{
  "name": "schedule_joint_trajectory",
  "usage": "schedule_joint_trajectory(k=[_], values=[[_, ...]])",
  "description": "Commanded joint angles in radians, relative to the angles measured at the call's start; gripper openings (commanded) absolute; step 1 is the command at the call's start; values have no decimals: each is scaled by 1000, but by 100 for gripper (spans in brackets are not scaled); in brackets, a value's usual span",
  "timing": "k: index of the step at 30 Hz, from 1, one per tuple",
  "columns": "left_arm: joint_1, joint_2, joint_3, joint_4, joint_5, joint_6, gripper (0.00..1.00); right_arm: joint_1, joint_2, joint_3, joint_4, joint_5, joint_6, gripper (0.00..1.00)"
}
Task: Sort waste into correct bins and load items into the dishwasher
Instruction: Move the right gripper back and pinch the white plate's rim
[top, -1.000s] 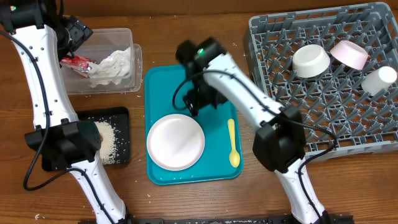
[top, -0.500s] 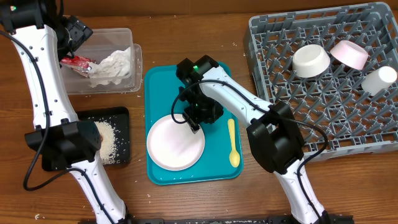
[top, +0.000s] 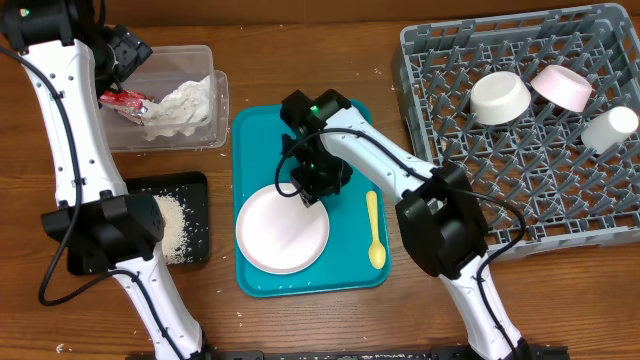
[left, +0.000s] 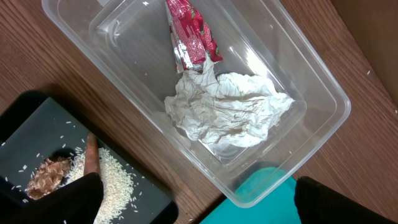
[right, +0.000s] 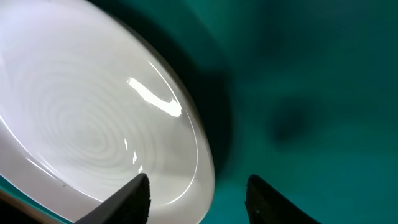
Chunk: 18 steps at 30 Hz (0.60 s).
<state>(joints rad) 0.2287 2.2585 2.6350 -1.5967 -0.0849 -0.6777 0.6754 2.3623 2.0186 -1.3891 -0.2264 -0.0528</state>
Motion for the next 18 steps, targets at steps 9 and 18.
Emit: schedule_joint_trajectory(k=[9, 18], values=[[-8, 6, -4, 1, 4, -2, 100, -2, 48, -4, 8, -11, 4, 35], [-8, 6, -4, 1, 4, -2, 100, -2, 64, -3, 1, -11, 35, 12]])
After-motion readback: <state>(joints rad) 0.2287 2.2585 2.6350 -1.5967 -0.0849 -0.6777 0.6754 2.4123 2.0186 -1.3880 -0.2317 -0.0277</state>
